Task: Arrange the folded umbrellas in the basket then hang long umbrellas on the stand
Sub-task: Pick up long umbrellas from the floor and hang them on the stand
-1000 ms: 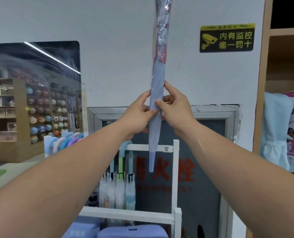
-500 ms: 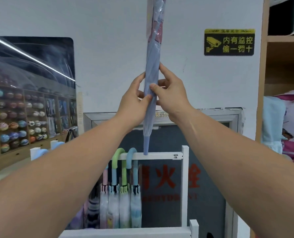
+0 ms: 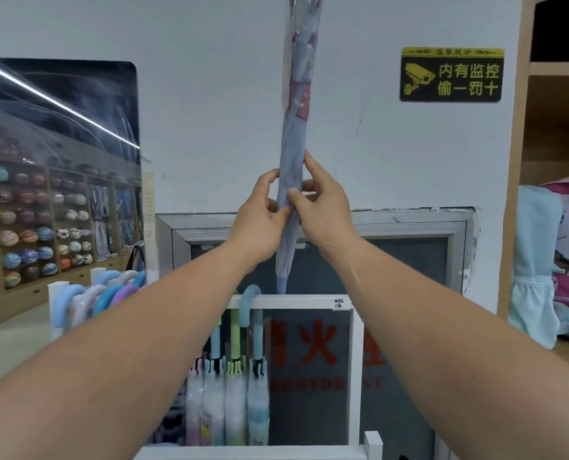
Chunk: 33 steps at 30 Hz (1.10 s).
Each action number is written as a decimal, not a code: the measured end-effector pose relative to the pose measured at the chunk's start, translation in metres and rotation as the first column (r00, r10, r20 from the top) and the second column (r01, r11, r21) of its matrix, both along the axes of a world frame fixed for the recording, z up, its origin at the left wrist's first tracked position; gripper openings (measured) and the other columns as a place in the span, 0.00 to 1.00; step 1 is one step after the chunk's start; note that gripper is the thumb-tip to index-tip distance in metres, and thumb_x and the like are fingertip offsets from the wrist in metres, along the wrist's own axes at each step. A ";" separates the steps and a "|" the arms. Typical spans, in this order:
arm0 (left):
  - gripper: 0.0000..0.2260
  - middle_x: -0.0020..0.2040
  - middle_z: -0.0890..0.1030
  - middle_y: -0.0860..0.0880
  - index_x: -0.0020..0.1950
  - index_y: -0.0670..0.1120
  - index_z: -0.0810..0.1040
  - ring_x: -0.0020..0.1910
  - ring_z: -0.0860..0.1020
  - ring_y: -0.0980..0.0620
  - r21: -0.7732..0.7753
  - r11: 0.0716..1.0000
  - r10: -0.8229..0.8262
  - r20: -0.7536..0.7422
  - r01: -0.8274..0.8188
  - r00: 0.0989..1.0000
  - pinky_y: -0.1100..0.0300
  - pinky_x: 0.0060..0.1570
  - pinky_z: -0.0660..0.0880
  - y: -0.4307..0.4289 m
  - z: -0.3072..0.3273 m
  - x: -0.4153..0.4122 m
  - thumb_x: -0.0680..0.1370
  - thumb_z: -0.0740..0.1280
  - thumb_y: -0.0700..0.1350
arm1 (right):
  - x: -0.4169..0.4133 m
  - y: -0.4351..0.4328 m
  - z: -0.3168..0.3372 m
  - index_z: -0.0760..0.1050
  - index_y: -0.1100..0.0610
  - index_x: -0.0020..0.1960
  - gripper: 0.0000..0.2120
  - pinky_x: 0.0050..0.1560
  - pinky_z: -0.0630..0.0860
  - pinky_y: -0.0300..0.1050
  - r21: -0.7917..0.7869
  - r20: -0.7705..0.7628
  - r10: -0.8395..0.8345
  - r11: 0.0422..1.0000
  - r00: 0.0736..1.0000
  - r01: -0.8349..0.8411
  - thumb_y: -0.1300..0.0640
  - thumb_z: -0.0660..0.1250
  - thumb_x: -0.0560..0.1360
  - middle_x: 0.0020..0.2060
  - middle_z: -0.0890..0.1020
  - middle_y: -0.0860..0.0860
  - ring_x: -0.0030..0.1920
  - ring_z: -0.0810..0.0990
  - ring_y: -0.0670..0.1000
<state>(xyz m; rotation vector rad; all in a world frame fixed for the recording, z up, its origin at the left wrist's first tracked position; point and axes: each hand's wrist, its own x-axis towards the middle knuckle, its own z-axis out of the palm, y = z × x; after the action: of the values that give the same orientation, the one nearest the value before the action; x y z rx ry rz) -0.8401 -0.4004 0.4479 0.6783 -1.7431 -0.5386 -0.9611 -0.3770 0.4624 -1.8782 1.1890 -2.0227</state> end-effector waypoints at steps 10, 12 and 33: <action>0.20 0.52 0.86 0.52 0.68 0.64 0.67 0.50 0.84 0.55 0.148 0.989 -0.043 0.090 0.029 0.995 0.52 0.52 0.82 -0.028 -0.039 0.010 0.81 0.67 0.45 | -0.010 -0.029 -0.047 0.62 0.39 0.77 0.32 0.45 0.80 0.36 0.135 -0.033 0.121 0.984 0.992 -0.115 0.63 0.65 0.80 0.54 0.81 0.51 0.47 0.83 0.47; 0.17 0.50 0.86 0.51 0.67 0.60 0.71 0.45 0.84 0.61 0.156 0.987 -0.048 0.089 0.033 0.995 0.65 0.43 0.80 -0.028 -0.042 0.013 0.81 0.67 0.44 | -0.013 -0.036 -0.058 0.61 0.36 0.76 0.33 0.50 0.82 0.45 0.153 -0.038 0.154 0.977 0.987 -0.146 0.62 0.66 0.79 0.55 0.82 0.52 0.50 0.83 0.50; 0.28 0.57 0.82 0.50 0.79 0.61 0.57 0.54 0.83 0.53 0.089 0.981 -0.165 -0.088 0.173 0.982 0.54 0.51 0.82 -0.028 0.018 0.005 0.83 0.64 0.46 | -0.023 -0.031 -0.088 0.42 0.35 0.79 0.45 0.47 0.81 0.46 0.399 -0.334 0.176 0.916 0.926 -0.030 0.61 0.67 0.78 0.47 0.79 0.52 0.46 0.81 0.51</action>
<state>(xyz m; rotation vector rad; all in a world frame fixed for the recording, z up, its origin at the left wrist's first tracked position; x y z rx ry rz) -0.8353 -0.4285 0.4664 0.5704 -1.7169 -0.7618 -0.9846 -0.4084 0.3746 -2.0991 1.4099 -1.2877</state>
